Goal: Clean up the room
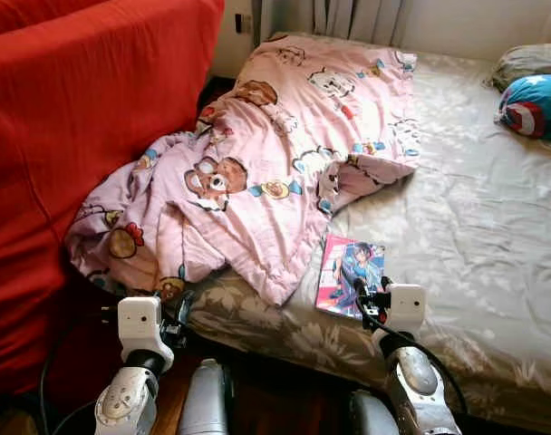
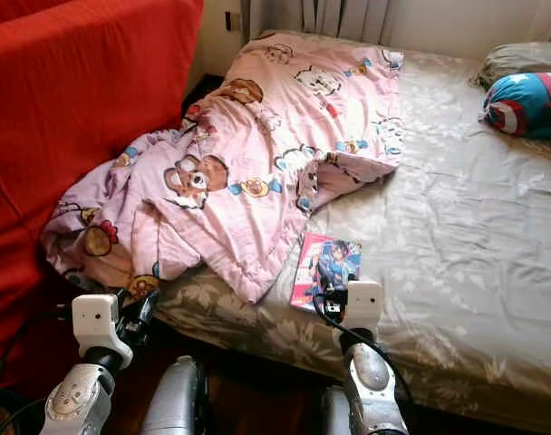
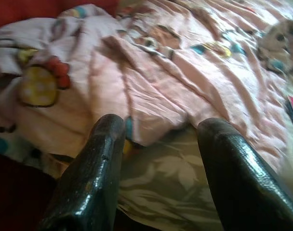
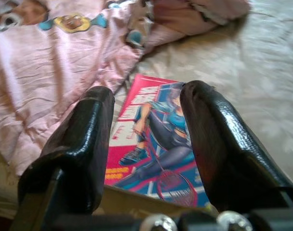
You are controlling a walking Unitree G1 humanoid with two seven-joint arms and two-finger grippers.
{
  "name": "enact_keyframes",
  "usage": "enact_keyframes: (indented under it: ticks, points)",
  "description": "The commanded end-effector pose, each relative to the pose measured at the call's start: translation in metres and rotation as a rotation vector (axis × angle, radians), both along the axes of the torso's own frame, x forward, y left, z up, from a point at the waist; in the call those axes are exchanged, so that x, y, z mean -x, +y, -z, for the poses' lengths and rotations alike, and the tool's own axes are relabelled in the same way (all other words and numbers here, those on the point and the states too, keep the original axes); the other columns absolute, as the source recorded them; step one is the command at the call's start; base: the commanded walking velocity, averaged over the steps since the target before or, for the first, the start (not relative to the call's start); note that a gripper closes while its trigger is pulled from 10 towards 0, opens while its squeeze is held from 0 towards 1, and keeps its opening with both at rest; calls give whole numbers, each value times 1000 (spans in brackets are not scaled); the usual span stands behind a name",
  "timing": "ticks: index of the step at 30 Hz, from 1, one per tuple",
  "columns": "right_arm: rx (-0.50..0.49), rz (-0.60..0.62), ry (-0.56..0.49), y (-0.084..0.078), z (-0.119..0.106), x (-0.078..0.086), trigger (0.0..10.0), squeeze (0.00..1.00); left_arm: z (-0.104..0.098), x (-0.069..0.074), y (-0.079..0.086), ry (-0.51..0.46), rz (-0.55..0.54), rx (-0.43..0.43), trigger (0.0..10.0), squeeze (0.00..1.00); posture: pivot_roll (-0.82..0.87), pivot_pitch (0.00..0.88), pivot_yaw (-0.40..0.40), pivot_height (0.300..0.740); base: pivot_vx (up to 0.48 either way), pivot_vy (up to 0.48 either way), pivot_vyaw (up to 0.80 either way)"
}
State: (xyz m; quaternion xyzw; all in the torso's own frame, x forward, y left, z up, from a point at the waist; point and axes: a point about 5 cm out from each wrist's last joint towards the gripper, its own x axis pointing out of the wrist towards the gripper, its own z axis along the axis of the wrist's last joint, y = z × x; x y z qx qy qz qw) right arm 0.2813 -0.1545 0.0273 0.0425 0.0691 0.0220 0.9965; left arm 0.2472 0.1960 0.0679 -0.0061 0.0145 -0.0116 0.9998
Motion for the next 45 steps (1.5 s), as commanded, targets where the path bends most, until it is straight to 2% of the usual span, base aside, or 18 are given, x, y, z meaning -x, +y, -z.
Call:
enact_keyframes:
  ticks: [1, 16, 19, 21, 26, 33, 34, 35, 36, 38, 41, 44, 45]
  points:
    - [-4, -7, 1, 2, 0, 0, 10000, 0, 1, 3, 1, 9, 3, -7, 10000, 0, 59, 164, -36, 620, 304, 0, 463]
    - [-19, 31, 13, -2, 1, -2, 10000, 0, 0, 2, 1, 5, 10, -11, 10000, 0, 61, 166, -33, 620, 287, 0, 0]
    - [-11, 109, 43, -11, 5, -2, 10000, 0, -1, 2, 1, 2, 9, -15, 10000, 0, 63, 167, -33, 620, 0, 0, 0]
    - [-15, 120, 47, -13, 6, -2, 10000, 0, -1, 2, 1, 2, 9, -16, 10000, 0, 63, 167, -33, 620, 0, 0, 0]
    - [-25, 275, 108, -37, 9, -5, 10000, 0, -2, 3, 2, 3, 8, -21, 10000, 0, 79, 177, -32, 620, 0, 0, 0]
    - [-59, 380, 202, -55, 20, -1, 10000, 0, -2, 5, 5, 8, 6, -28, 10000, 0, 87, 187, -26, 620, 0, 0, 0]
    - [-89, 384, 215, -55, 22, 0, 10000, 0, -2, 5, 5, 8, 7, -29, 10000, 0, 91, 190, -23, 620, 0, 0, 0]
    - [-199, 419, 237, -58, 26, 1, 10000, 1000, -2, 6, 4, 10, 10, -33, 10000, 0, 91, 190, -23, 620, 0, 0, 0]
    - [-199, 419, 237, -58, 26, 1, 10000, 1000, -2, 6, 4, 10, 10, -33, 10000, 0, 91, 190, -23, 620, 0, 0, 0]
    - [-277, 458, 257, -61, 28, 0, 10000, 1000, -4, 5, 4, 7, 14, -37, 10000, 0, 119, 200, -9, 620, 0, 0, 0]
    - [-280, 466, 270, -62, 28, -1, 10000, 1000, -6, 5, 6, 4, 16, -48, 10000, 0, 127, 202, -3, 620, 0, 0, 0]
    - [-328, 400, 272, -57, 30, -3, 10000, 980, -8, 6, 11, 6, 15, -71, 10000, 0, 142, 207, 14, 620, 0, 0, 0]
    - [-332, 374, 279, -54, 31, -3, 10000, 443, -9, 6, 13, 6, 14, -76, 10000, 0, 144, 209, 18, 620, 0, 0, 0]
